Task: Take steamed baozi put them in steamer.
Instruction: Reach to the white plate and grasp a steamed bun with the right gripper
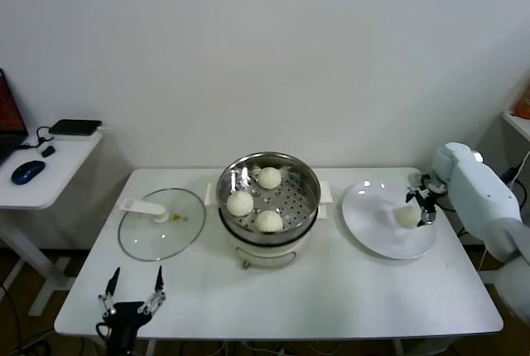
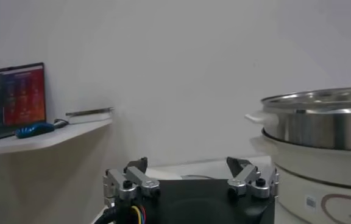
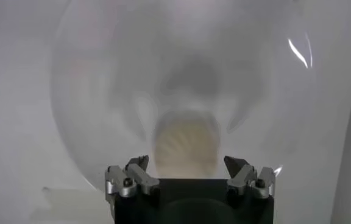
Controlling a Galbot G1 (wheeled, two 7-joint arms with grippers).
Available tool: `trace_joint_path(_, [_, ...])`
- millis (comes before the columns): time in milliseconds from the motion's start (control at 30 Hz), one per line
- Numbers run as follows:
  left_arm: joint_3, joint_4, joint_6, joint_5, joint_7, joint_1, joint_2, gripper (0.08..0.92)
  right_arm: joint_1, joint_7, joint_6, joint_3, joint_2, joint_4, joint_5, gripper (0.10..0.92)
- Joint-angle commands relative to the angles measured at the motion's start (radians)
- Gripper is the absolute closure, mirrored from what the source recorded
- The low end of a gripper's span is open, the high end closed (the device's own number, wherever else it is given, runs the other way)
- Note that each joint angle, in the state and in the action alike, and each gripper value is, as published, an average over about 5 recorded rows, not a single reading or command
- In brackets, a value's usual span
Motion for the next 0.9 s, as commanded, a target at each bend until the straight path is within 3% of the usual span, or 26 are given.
trace_joint_path(33, [0.001,0.002,-0.004,-0.001,0.0,0.004,0.0,0.177,-0.013,0.03,0.011,0.061,0.021,-0.034,-0.061,0.203])
trace_joint_path(567, [0.002,0.005,-0.005,0.0,-0.001,0.004,-0.002,0.177,-0.018,0.03,-0.006,0.097,0.038,-0.054,-0.092,0.212])
trace_joint_path(767, [0.002,0.009,-0.006,0.0,-0.001,0.003,-0.002,0.177,-0.021,0.028,-0.009,0.1,0.039,-0.055,-0.091,0.335])
trace_joint_path(900, [0.002,0.008,-0.006,-0.001,-0.002,0.003,-0.002,0.177,-0.016,0.025,-0.01,0.101,0.038,-0.05,-0.084,0.363])
